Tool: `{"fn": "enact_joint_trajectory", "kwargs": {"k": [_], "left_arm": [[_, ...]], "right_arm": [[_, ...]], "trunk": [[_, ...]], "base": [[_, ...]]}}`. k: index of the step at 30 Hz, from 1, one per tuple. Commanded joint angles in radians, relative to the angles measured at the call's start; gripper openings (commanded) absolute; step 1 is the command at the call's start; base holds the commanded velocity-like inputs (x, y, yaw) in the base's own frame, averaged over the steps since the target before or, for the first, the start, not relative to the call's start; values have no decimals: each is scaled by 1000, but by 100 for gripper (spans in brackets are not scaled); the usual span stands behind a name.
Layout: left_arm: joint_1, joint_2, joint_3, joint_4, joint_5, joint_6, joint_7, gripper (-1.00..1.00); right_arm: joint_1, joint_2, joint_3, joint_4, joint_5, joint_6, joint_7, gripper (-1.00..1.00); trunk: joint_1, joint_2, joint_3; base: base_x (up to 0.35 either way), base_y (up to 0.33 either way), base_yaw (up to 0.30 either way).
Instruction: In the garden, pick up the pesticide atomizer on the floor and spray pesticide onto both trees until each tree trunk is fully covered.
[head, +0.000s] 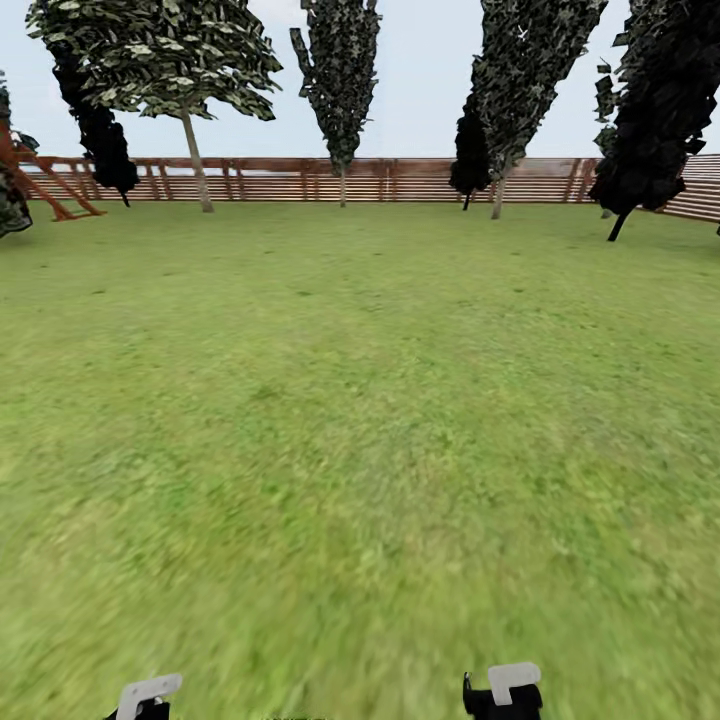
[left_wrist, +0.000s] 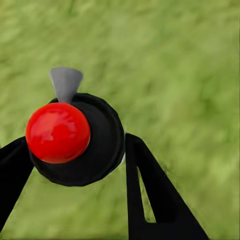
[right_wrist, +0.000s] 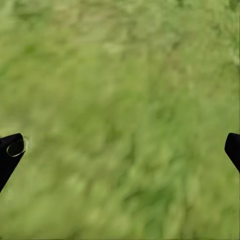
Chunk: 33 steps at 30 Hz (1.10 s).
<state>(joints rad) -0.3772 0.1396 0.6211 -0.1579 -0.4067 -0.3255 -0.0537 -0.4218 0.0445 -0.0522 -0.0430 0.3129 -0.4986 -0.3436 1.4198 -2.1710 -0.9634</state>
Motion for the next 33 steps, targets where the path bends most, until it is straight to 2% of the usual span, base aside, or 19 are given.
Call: {"fn": "enact_joint_trajectory", "kwargs": {"k": [1,26,33], "left_arm": [[0,0,0,0,0,0,0,-100],[1,0,0,0,0,-1,0,-100],[1,0,0,0,0,-1,0,-100]], "right_arm": [[0,0,0,0,0,0,0,100],[0,0,0,0,0,0,0,100],[0,1,0,0,0,0,0,100]], "trunk": [[0,0,0],[0,0,0],[0,0,0]], "base": [[0,302,283],[0,297,283],[3,51,283]]}}
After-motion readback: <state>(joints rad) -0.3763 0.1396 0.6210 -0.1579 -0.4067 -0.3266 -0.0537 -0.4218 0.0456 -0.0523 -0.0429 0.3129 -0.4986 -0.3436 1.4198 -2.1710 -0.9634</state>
